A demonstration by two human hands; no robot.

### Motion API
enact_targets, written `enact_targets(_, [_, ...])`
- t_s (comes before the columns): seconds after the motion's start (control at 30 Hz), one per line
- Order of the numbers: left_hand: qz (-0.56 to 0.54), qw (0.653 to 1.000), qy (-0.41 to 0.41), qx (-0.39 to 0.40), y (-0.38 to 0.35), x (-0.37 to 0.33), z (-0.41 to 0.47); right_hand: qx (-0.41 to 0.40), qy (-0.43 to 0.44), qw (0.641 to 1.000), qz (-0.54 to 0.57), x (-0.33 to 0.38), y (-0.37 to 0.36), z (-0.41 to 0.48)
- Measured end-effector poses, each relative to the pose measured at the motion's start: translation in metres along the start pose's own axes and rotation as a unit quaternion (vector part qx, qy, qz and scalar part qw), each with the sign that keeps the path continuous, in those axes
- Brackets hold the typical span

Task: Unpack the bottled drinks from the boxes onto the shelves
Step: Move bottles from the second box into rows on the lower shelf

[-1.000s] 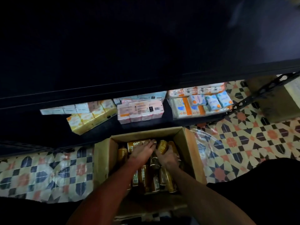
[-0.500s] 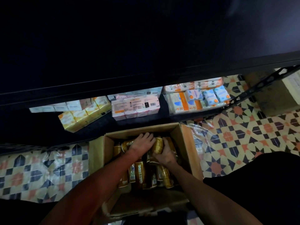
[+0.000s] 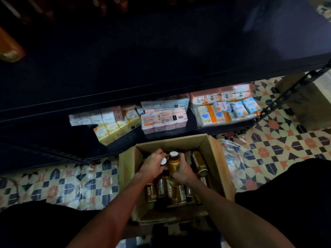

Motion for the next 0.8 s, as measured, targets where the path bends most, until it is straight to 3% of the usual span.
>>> enact_targets(0.4, [-0.024, 0.998, 0.044, -0.037, 0.071, -0.011, -0.037, -0.048, 0.103, 0.993, 0.002, 0.049, 0.02, -0.048])
enact_targets(0.8, [0.025, 0.999, -0.01, -0.029, 0.239, -0.07, -0.057, -0.047, 0.29, 0.954, -0.059, 0.181, 0.103, -0.1])
Point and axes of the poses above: each hand's wrist, its own z-axis towards the middle knuckle, its own y-axis out of the back of the hand, x = y × z, the point moved 6 cm from there along z, towards the middle knuckle, and after that the axes turned 6 degrees about -x, right-handed, at the moved point
